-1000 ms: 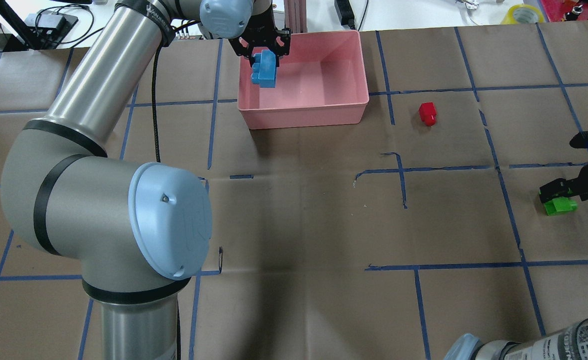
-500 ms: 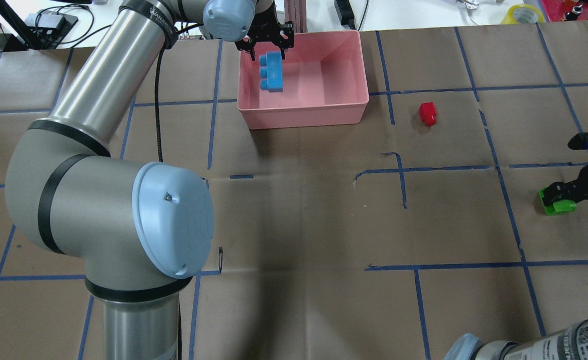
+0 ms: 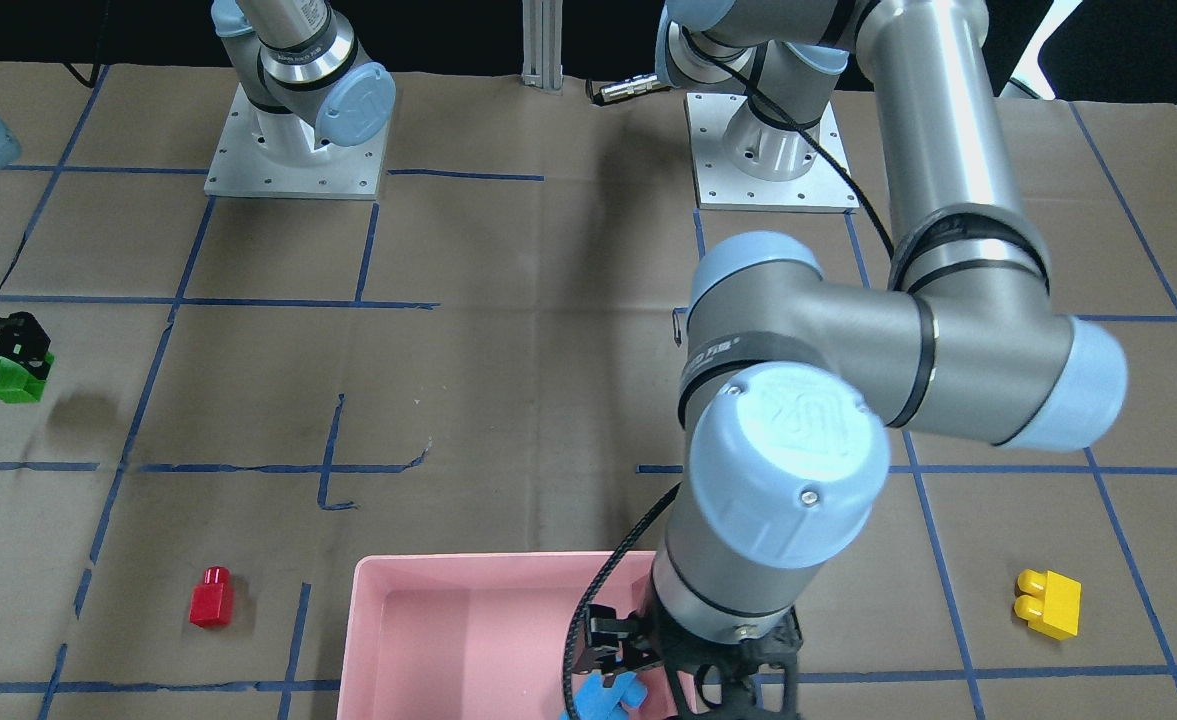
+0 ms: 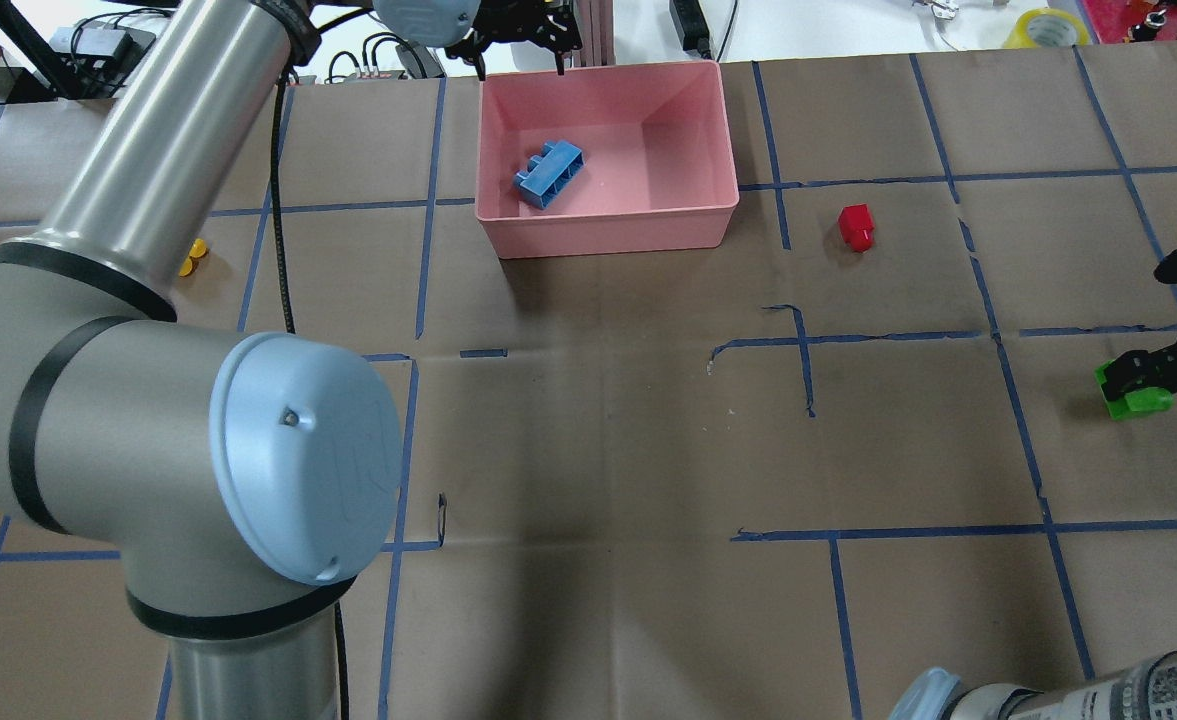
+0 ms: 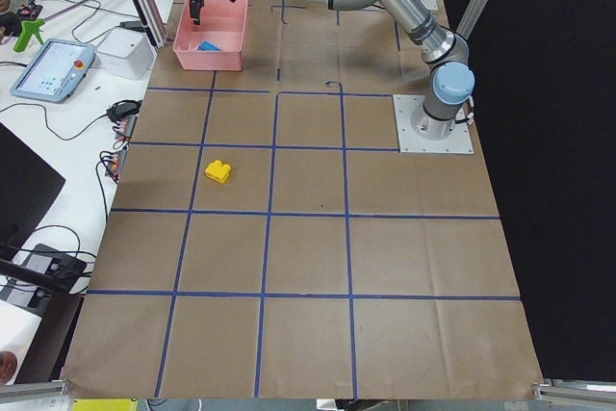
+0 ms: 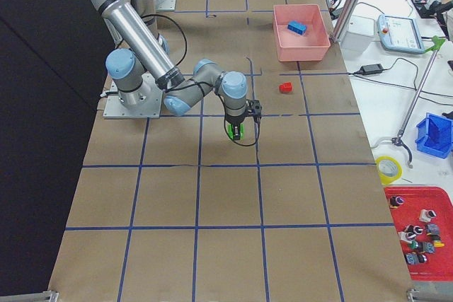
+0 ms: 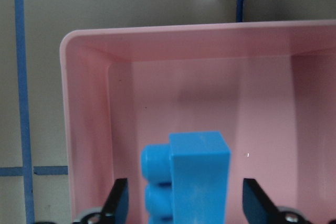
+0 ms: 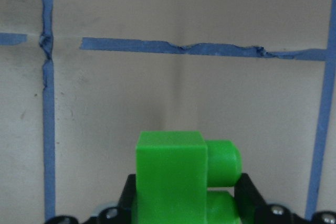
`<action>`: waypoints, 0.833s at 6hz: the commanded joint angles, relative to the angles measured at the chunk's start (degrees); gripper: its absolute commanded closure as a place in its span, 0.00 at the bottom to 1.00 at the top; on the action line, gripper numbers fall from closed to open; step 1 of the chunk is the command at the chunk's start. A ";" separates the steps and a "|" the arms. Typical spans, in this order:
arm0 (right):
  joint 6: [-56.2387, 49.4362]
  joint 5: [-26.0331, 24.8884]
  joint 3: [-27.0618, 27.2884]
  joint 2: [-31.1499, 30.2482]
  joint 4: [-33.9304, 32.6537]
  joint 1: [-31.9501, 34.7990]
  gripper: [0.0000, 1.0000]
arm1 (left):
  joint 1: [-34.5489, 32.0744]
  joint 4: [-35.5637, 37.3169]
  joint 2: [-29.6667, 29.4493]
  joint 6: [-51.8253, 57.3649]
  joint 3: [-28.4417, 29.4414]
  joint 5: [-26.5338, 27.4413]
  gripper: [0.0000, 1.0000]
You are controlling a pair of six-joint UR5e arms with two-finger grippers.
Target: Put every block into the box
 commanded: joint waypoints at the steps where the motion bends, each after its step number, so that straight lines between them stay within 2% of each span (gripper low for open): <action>1: 2.26 0.27 -10.14 -5.17 16.43 2.08 0.92 | 7.97 -4.35 5.00 9.25 -2.92 -0.22 0.00; 2: 2.45 0.19 -17.08 -5.37 23.56 5.67 0.91 | 13.06 -4.35 7.20 14.90 -5.99 -0.22 0.00; 3: 5.67 0.10 -22.11 -5.20 27.81 10.32 0.91 | 18.25 -4.35 9.04 20.69 -8.89 -0.22 0.00; 5: 18.29 1.84 -23.74 -5.03 29.34 22.69 0.97 | 29.50 -4.35 10.73 36.47 -13.65 -0.40 0.00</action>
